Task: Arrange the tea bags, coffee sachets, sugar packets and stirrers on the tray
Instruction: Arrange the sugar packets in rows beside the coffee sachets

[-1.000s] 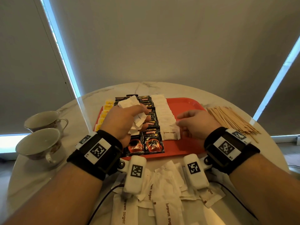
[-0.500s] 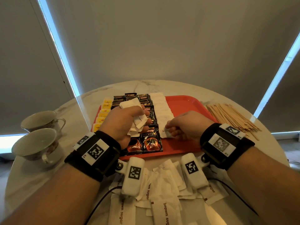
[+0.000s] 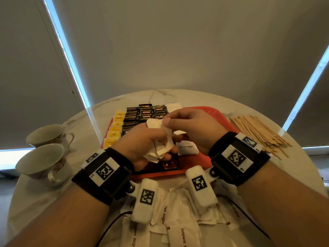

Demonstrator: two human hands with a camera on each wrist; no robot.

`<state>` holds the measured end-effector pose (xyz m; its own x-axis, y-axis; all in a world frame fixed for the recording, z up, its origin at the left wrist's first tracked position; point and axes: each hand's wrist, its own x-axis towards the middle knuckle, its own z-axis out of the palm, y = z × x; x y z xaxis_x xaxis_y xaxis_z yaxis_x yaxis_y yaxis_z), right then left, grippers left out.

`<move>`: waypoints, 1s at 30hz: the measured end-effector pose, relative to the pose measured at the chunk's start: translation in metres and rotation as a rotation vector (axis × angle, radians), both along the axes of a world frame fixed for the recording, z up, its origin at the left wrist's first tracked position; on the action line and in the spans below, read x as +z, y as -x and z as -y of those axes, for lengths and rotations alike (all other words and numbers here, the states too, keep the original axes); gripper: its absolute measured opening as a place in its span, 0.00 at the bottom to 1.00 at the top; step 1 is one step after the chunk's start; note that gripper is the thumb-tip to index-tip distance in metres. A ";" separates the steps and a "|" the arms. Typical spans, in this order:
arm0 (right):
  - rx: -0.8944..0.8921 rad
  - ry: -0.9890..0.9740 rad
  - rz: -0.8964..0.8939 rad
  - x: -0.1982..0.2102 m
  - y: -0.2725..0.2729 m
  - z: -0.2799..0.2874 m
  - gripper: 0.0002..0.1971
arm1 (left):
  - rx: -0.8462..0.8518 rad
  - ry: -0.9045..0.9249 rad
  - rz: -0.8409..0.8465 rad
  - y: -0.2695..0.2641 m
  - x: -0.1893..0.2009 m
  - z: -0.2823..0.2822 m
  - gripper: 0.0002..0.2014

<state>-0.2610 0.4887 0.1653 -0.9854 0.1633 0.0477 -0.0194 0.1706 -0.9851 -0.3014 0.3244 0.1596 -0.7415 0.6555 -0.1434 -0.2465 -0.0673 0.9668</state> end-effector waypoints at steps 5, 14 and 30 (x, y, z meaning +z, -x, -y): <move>-0.069 0.158 -0.072 -0.007 0.004 0.002 0.04 | 0.033 0.008 0.004 0.001 0.000 -0.001 0.18; -0.208 0.406 -0.131 -0.009 0.004 0.000 0.03 | 0.336 -0.029 -0.001 0.010 -0.002 -0.002 0.09; -0.087 0.052 0.069 -0.002 -0.011 -0.017 0.05 | 0.418 -0.010 -0.135 0.019 -0.010 0.002 0.08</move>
